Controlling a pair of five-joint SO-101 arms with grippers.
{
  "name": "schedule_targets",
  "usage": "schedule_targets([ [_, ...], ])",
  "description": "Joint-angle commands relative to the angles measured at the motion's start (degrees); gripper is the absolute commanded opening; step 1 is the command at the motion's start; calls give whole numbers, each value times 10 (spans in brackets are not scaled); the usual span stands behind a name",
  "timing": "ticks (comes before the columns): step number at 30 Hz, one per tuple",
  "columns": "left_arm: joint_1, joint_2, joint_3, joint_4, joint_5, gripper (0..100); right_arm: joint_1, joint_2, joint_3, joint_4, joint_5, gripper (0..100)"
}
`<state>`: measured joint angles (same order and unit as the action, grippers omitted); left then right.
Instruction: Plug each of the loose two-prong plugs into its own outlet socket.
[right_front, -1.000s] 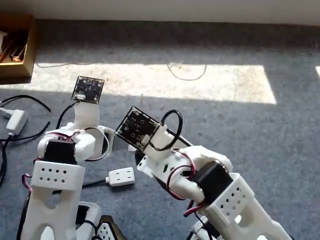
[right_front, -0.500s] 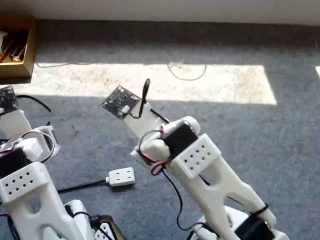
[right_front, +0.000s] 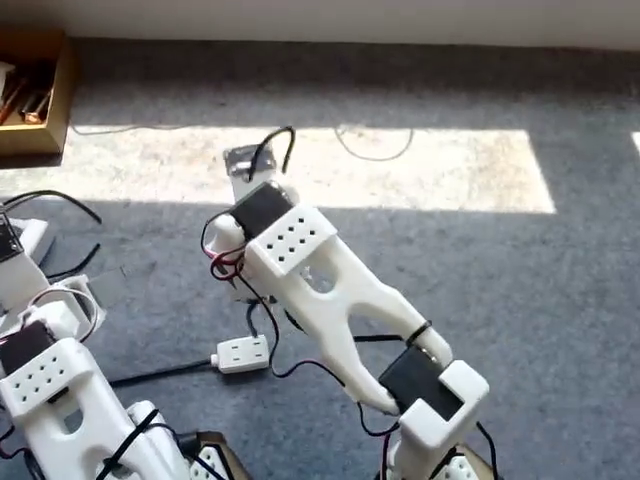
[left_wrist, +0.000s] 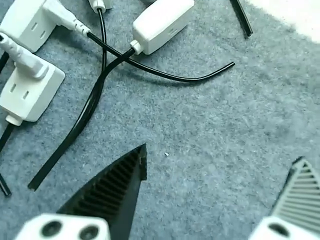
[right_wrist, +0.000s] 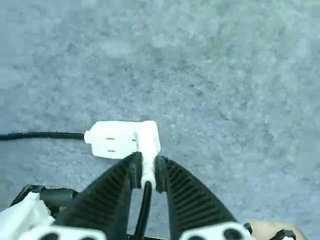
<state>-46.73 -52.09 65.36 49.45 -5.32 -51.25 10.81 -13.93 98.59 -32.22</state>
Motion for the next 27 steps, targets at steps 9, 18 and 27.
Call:
schedule_targets([
  [9, -5, 2, -16, 4, -23, 421, -28, -159, 121, 22, -94, 5],
  [18, -14, 2, -14, 29, -24, 421, -43, -159, 152, 16, -68, 5],
  [27, -82, 2, 2, 1, -68, 421, -81, -158, 157, -31, -87, 5],
])
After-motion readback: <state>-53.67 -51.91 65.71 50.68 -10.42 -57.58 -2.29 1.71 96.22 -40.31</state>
